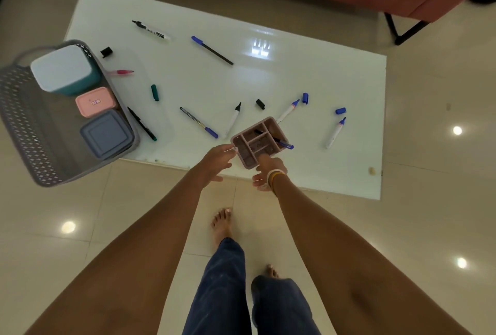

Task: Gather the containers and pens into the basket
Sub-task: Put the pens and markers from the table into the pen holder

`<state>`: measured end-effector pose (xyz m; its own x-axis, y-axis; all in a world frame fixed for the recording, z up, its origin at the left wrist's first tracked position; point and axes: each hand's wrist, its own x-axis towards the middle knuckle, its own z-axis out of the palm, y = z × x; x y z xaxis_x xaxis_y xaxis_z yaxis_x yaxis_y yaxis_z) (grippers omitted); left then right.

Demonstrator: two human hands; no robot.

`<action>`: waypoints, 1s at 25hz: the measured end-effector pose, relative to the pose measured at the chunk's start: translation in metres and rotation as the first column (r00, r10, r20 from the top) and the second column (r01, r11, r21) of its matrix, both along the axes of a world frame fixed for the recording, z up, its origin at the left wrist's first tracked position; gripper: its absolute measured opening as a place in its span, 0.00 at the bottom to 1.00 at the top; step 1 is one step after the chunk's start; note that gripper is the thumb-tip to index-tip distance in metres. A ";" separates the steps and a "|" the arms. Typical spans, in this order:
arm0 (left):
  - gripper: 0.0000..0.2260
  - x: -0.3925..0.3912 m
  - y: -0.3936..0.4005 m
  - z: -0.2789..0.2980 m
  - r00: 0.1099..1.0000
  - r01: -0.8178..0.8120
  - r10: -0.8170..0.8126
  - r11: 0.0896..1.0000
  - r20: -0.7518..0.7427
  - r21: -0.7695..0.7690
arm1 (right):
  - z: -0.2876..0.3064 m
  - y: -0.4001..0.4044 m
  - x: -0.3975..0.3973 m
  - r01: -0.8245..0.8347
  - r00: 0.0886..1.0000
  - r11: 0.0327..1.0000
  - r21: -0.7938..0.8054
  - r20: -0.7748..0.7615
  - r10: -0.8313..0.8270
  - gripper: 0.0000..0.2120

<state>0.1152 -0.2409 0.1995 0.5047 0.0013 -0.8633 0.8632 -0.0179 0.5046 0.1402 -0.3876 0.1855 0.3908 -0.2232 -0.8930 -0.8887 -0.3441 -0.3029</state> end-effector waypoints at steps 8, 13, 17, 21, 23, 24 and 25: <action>0.13 0.050 0.028 0.006 0.984 -0.103 0.055 0.950 0.167 0.293 | 0.029 0.018 0.091 -0.203 0.894 0.928 -0.312 0.328 0.306 0.09; 0.12 0.070 0.024 -0.036 0.983 -0.072 -0.002 0.915 0.184 0.398 | -0.015 0.032 0.132 -0.359 0.759 0.823 -0.440 0.375 0.532 0.09; 0.10 0.091 0.011 -0.066 0.973 -0.067 -0.057 0.861 0.225 0.504 | -0.060 0.023 0.162 -0.447 0.678 0.758 -0.475 0.372 0.634 0.13; 0.12 0.112 0.002 -0.092 0.970 -0.158 0.030 0.831 0.241 0.533 | -0.096 0.018 0.186 -0.571 0.614 0.702 -0.425 0.346 0.709 0.19; 0.17 0.118 -0.003 -0.104 0.981 -0.072 -0.039 0.842 0.192 0.535 | -0.106 0.018 0.195 -0.615 0.552 0.667 -0.420 0.375 0.745 0.16; 0.19 0.118 -0.004 -0.109 0.981 -0.024 -0.087 0.832 0.173 0.555 | -0.109 0.019 0.198 -0.623 0.534 0.665 -0.412 0.397 0.746 0.13; 0.19 0.119 -0.005 -0.113 0.978 0.021 -0.141 0.805 0.156 0.592 | -0.111 0.021 0.199 -0.615 0.549 0.689 -0.383 0.419 0.723 0.11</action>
